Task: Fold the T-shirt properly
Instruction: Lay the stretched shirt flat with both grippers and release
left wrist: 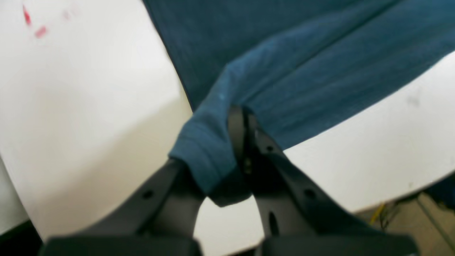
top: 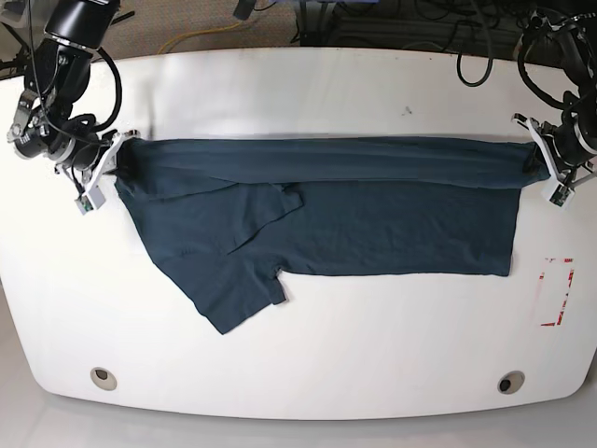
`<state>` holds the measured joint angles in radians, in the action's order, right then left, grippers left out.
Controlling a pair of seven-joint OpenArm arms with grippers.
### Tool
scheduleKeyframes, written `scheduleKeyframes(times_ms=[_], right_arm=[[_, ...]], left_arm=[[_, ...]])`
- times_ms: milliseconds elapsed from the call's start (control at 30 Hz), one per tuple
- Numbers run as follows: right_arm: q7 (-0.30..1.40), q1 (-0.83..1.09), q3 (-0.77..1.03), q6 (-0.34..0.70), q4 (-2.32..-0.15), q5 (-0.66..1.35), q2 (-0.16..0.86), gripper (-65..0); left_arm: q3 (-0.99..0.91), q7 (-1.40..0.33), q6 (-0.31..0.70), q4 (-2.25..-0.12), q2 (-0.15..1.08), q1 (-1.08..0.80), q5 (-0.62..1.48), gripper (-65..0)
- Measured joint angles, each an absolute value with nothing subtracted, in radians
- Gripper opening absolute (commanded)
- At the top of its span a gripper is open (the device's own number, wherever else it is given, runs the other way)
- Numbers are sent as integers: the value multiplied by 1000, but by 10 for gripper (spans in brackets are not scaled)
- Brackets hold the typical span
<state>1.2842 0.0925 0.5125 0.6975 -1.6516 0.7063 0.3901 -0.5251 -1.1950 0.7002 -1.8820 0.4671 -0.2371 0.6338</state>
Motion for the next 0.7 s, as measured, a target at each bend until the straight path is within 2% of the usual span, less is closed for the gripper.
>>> scheduleKeyframes(times_ms=[67,133,167,200,300,400,700], right_arm=[[1284,130,526,699,-1667,712,386,-555],[1279,165,537,699,-1694,713,385,-468],[1280,180,544,699,-1707,712,381,-400],[1280,200,559,698,-1729,711,371,-354],[1289,248,600,697,-1769,709,342,-211],[1342,271,633,697,-1775,711,327,-146],[1376,354,706,697,-1947,714,299,-147]], left_arm=[[-525,-1195,700,-1877,479,-250,633,-583],[-524,-1188,700,-1865,490,-256,633,-475],[-524,-1188,701,-1856,497,-262,633,-393],[-525,-1185,701,-1848,508,-274,634,-338],[-525,-1189,700,-1820,518,-287,627,-203],[-526,-1189,700,-1796,522,-289,625,-186],[-525,-1196,700,-1823,533,-316,629,-185]])
